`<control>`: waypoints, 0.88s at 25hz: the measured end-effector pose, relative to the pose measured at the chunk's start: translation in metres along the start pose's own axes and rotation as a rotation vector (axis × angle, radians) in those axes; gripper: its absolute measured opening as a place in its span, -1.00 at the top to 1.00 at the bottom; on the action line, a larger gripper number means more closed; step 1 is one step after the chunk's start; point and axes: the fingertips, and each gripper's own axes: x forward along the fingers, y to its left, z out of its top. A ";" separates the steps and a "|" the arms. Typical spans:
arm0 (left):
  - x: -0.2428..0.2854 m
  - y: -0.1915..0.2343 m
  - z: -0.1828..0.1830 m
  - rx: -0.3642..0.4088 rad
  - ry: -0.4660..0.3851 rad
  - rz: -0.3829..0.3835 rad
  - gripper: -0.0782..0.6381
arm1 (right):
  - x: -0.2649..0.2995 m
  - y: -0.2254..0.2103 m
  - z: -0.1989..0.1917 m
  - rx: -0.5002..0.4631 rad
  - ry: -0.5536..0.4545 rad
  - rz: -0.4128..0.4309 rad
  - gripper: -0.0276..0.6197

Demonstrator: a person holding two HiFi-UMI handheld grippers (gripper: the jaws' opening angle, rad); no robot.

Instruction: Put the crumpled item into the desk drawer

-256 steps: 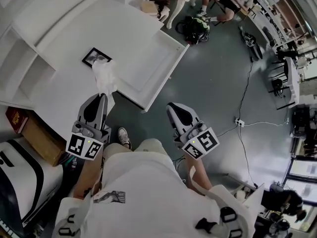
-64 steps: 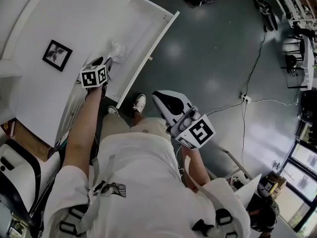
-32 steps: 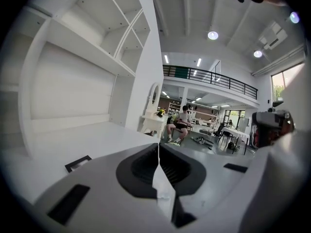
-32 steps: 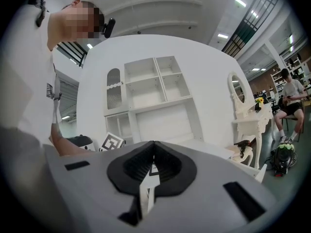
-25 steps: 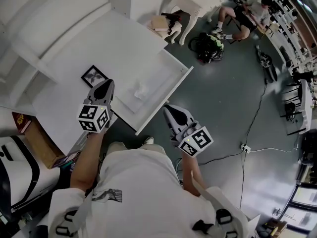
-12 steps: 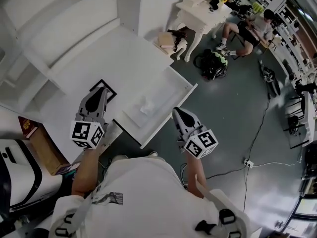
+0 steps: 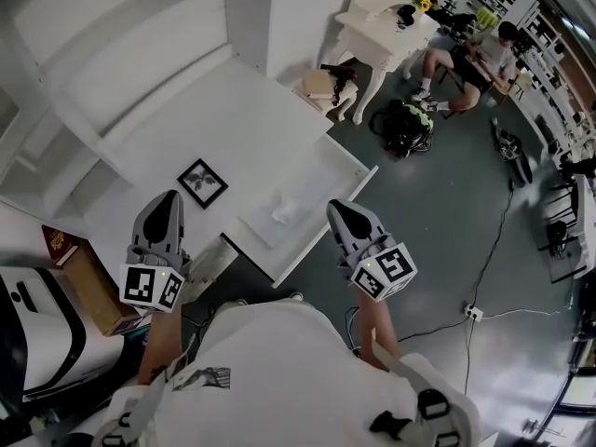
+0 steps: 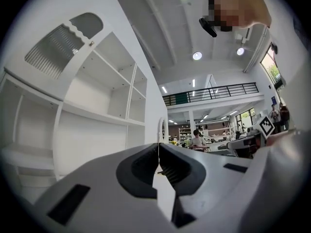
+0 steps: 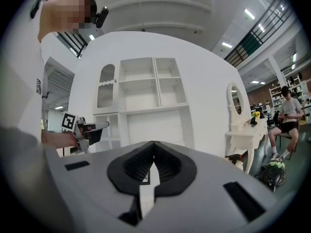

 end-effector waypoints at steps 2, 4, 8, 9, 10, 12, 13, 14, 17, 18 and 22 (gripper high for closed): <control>-0.007 0.006 0.001 0.002 0.001 0.013 0.73 | 0.001 0.002 0.006 -0.026 -0.001 -0.006 0.88; -0.015 0.013 0.000 0.008 0.005 0.026 0.73 | 0.001 0.006 0.010 -0.047 -0.006 -0.009 0.88; -0.027 0.022 -0.002 0.004 0.009 0.037 0.73 | 0.001 0.019 0.014 -0.062 -0.009 -0.010 0.88; -0.030 0.022 -0.004 0.004 0.012 0.036 0.73 | 0.001 0.021 0.013 -0.057 -0.008 -0.010 0.88; -0.034 0.022 -0.007 0.005 0.017 0.035 0.73 | 0.000 0.024 0.011 -0.050 -0.006 -0.011 0.88; -0.039 0.025 -0.014 -0.002 0.028 0.034 0.73 | 0.000 0.028 0.007 -0.038 -0.004 -0.019 0.88; -0.042 0.028 -0.016 -0.009 0.032 0.034 0.73 | 0.001 0.031 0.006 -0.034 -0.004 -0.024 0.88; -0.044 0.030 -0.017 -0.016 0.032 0.032 0.73 | 0.003 0.034 0.006 -0.032 -0.005 -0.027 0.88; -0.048 0.031 -0.019 -0.028 0.026 0.016 0.73 | 0.005 0.047 0.005 -0.037 -0.008 -0.030 0.88; -0.049 0.031 -0.020 -0.032 0.021 0.010 0.73 | 0.005 0.051 0.005 -0.039 -0.010 -0.032 0.88; -0.049 0.028 -0.019 -0.049 0.003 -0.018 0.73 | 0.001 0.059 0.006 -0.044 -0.025 -0.053 0.88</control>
